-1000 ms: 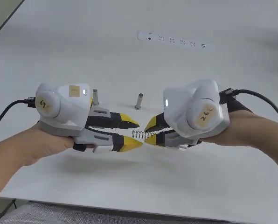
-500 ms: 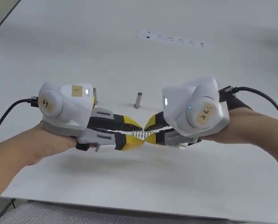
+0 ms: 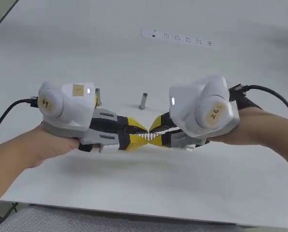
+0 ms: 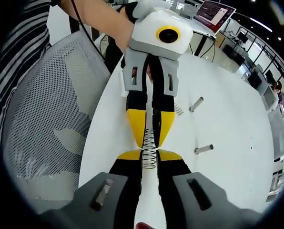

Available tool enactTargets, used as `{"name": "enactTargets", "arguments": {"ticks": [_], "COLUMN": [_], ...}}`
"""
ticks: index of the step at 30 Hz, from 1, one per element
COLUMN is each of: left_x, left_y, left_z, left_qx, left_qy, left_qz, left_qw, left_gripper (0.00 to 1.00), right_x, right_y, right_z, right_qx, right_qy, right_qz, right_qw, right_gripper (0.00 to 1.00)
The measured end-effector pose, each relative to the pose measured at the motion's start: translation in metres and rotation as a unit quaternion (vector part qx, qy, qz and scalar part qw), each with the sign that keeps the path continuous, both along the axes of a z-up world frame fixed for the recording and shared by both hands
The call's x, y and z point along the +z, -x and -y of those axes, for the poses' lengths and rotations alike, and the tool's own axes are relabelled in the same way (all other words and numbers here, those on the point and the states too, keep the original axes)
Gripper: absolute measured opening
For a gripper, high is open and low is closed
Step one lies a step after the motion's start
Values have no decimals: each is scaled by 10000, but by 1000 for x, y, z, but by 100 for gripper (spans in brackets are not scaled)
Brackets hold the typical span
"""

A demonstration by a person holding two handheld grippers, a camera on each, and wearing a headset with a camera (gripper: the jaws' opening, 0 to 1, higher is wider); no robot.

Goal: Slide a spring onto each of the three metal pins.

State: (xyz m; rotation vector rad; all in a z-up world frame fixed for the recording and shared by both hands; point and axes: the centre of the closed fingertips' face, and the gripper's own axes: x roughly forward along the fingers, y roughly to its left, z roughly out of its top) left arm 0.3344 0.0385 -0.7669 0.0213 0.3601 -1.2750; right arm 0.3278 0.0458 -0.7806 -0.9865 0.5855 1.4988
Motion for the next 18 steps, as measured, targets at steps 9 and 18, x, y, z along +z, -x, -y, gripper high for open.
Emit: {"name": "enactTargets", "arguments": {"ticks": [9, 18], "left_x": [1, 0], "left_y": [1, 4], "left_z": [1, 2], "left_qx": [-43, -86], "left_qy": [7, -1], "left_qz": [-31, -92], "left_qw": [10000, 9999], "left_gripper": [8, 8], "right_x": [0, 0], "right_y": [2, 4], "right_z": [1, 1], "right_qx": [21, 23], "right_qy": [-41, -96], "right_qz": [-11, -15], "right_qw": [10000, 9999], "right_gripper": [13, 13]}}
